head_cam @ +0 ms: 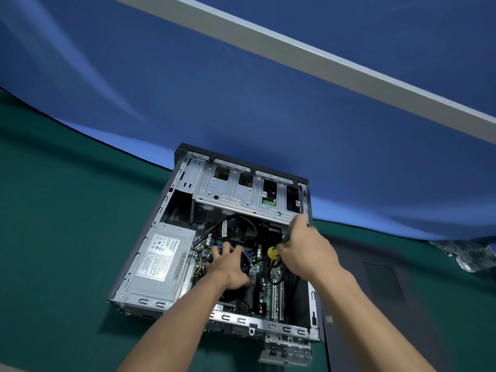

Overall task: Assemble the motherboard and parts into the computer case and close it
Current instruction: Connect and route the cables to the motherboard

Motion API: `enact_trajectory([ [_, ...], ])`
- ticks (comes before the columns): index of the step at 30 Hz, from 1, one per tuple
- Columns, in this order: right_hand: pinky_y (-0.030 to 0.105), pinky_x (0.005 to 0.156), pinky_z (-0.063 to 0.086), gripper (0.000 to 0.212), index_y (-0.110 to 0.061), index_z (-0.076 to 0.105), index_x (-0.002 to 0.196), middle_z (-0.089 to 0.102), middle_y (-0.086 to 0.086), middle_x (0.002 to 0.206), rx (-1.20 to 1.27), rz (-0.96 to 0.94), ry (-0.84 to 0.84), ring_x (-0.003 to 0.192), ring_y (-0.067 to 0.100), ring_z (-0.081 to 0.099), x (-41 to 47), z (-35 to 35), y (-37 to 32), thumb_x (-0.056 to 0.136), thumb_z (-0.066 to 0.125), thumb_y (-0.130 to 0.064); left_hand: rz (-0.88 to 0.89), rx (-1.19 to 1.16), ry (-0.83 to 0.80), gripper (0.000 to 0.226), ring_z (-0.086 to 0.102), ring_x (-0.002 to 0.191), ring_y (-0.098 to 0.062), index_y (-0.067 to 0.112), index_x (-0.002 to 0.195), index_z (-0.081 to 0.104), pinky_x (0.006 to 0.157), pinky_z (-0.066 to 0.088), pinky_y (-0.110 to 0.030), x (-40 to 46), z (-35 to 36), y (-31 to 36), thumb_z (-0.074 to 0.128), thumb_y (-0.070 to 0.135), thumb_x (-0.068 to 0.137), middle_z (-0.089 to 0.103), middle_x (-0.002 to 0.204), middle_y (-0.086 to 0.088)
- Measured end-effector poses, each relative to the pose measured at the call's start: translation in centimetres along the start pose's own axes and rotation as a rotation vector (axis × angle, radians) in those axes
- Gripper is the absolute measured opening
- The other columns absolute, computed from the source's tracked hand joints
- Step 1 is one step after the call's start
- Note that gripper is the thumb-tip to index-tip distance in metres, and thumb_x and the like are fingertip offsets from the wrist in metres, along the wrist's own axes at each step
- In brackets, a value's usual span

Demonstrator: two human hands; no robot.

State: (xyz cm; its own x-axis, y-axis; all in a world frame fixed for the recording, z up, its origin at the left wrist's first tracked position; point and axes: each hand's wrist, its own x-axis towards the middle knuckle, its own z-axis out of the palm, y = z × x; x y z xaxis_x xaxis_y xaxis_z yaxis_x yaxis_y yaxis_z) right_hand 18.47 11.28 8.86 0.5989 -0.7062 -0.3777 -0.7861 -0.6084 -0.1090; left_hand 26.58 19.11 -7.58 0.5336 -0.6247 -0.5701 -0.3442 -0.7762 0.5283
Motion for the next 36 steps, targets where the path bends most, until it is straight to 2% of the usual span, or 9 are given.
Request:
enact_trajectory([
  [4,0.029,0.066,0.039,0.035,-0.01,0.049,0.091,0.065,0.011,0.106,-0.093,0.04,0.072,0.092,0.03,0.061,0.0,-0.2,-0.2,0.099,0.04,-0.042,0.0,0.003,-0.006,0.073,0.013,0.134,-0.031,0.029,0.133,0.035,0.106,0.025,-0.055,0.0,0.0,0.0,0.076,0.036,0.073,0.023,0.138,-0.003],
  [8,0.043,0.078,0.055,0.023,-0.018,0.04,0.114,0.053,0.008,0.113,0.27,-0.002,-0.103,0.091,0.031,0.063,0.6,-0.2,-0.1,0.095,0.052,-0.021,0.002,0.012,-0.003,0.072,0.014,0.133,-0.031,0.029,0.133,0.035,0.105,0.029,-0.054,0.1,0.0,-0.1,0.076,0.036,0.074,0.023,0.139,-0.003],
  [12,0.033,0.069,0.047,0.028,-0.01,0.052,0.108,0.064,0.012,0.105,0.03,0.033,0.121,0.089,0.031,0.061,0.5,0.1,-0.4,0.1,0.04,-0.034,0.007,0.006,-0.003,0.072,0.013,0.134,-0.032,0.029,0.133,0.035,0.106,0.029,-0.054,0.0,0.0,-0.1,0.075,0.035,0.074,0.022,0.14,-0.003],
  [17,0.041,0.078,0.054,0.029,-0.011,0.041,0.117,0.06,0.011,0.108,0.148,0.016,-0.068,0.093,0.033,0.064,0.6,-0.3,-0.4,0.095,0.05,-0.027,0.006,0.003,-0.016,0.072,0.012,0.134,-0.032,0.028,0.134,0.035,0.105,0.032,-0.055,0.1,0.0,-0.1,0.075,0.035,0.074,0.021,0.14,-0.003],
  [20,0.029,0.068,0.045,0.031,-0.006,0.051,0.105,0.064,0.014,0.108,-0.004,0.076,0.091,0.094,0.032,0.062,0.6,-0.1,-0.1,0.1,0.039,-0.035,0.011,0.002,-0.007,0.072,0.013,0.133,-0.032,0.028,0.133,0.035,0.104,0.031,-0.054,0.1,0.0,-0.2,0.075,0.036,0.074,0.022,0.14,-0.003],
  [25,0.043,0.08,0.056,0.021,-0.012,0.042,0.111,0.058,0.013,0.111,0.224,0.074,-0.096,0.089,0.035,0.065,0.8,-0.9,-0.1,0.092,0.052,-0.015,0.011,0.008,-0.003,0.071,0.015,0.132,-0.032,0.028,0.133,0.036,0.106,0.029,-0.056,0.0,0.1,-0.1,0.076,0.037,0.074,0.023,0.137,-0.004],
  [29,0.029,0.07,0.042,0.032,-0.006,0.055,0.111,0.062,0.014,0.112,-0.017,0.092,0.09,0.096,0.032,0.061,0.6,-0.1,-0.5,0.099,0.041,-0.033,0.013,-0.005,-0.001,0.07,0.015,0.132,-0.032,0.028,0.131,0.037,0.107,0.029,-0.056,0.0,0.0,-0.2,0.076,0.034,0.074,0.024,0.137,-0.004],
  [33,0.041,0.078,0.054,0.031,-0.015,0.037,0.121,0.057,0.014,0.116,0.22,0.02,-0.081,0.089,0.032,0.063,0.8,0.0,-1.0,0.094,0.052,-0.02,0.013,-0.009,-0.014,0.068,0.013,0.134,-0.033,0.027,0.132,0.036,0.107,0.028,-0.057,-0.3,-0.2,0.0,0.075,0.033,0.076,0.022,0.139,-0.004],
  [36,0.036,0.071,0.052,0.034,-0.006,0.043,0.126,0.065,0.014,0.105,0.1,0.043,0.108,0.093,0.033,0.064,0.6,0.6,-1.4,0.099,0.044,-0.028,0.012,-0.012,-0.009,0.066,0.012,0.135,-0.034,0.027,0.132,0.037,0.108,0.026,-0.057,-0.4,-0.3,-0.1,0.073,0.03,0.077,0.022,0.141,-0.004],
])
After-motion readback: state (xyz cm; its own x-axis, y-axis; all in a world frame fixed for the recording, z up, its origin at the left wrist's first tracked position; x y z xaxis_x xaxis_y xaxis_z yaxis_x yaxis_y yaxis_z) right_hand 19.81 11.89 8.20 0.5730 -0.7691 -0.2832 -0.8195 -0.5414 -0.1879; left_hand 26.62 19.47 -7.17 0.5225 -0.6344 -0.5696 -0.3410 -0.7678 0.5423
